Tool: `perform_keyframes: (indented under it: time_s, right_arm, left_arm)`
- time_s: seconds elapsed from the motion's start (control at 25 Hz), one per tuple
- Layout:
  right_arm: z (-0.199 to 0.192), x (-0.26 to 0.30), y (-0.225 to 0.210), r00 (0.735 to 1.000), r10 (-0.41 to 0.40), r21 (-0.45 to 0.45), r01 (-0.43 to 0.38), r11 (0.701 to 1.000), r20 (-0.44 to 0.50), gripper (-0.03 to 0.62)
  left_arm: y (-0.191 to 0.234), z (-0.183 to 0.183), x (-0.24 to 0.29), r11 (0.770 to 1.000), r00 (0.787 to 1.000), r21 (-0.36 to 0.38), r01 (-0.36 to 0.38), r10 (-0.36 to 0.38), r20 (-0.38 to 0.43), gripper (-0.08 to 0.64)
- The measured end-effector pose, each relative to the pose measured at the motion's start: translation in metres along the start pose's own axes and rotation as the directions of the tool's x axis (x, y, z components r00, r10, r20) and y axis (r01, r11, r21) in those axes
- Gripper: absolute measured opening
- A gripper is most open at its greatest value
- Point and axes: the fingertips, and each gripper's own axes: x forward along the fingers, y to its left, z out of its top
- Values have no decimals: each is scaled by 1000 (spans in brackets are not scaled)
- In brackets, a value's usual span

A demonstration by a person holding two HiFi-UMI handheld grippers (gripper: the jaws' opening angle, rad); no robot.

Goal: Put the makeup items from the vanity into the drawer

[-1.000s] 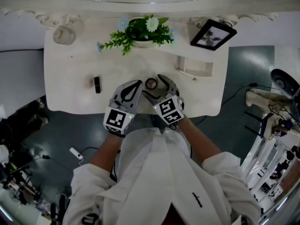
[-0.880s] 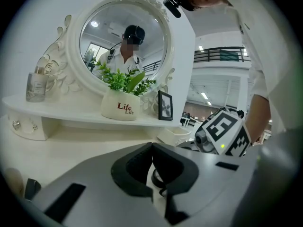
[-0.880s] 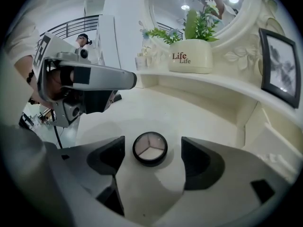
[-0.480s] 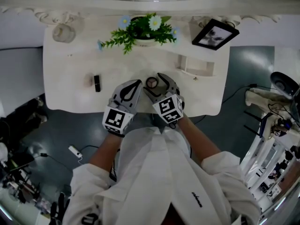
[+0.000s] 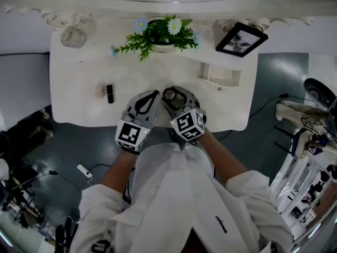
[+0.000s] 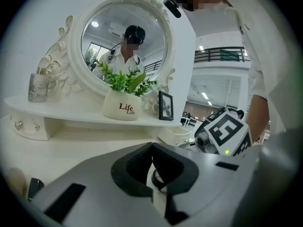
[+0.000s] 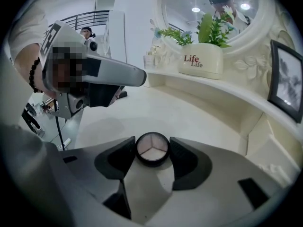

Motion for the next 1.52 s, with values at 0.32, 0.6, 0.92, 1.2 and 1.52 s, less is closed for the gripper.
perform_keyframes:
  time_s: [0.32, 0.6, 0.92, 1.2, 1.52]
  right_arm:
    - [10, -11, -5, 999, -6, 19, 5, 1000, 43, 239]
    - [27, -50, -29, 990, -72, 80, 63, 995, 119, 238]
    - [30, -105, -70, 967, -199, 134, 178, 975, 161, 238]
    - [13, -145, -107, 943, -296, 177, 268, 947, 153, 238]
    - [-6, -171, -152, 922, -364, 228, 330, 916, 130, 238]
  left_arm:
    - [-7, 11, 3, 1000, 1000, 4, 8, -8, 12, 26]
    - [-24, 34, 18, 999, 998, 22, 47, -48, 39, 25]
    - [-58, 57, 59, 989, 987, 30, 146, -148, 66, 26]
    - [-99, 74, 99, 974, 972, 21, 225, -226, 70, 25]
    - [-135, 73, 126, 964, 964, 26, 263, -264, 28, 26]
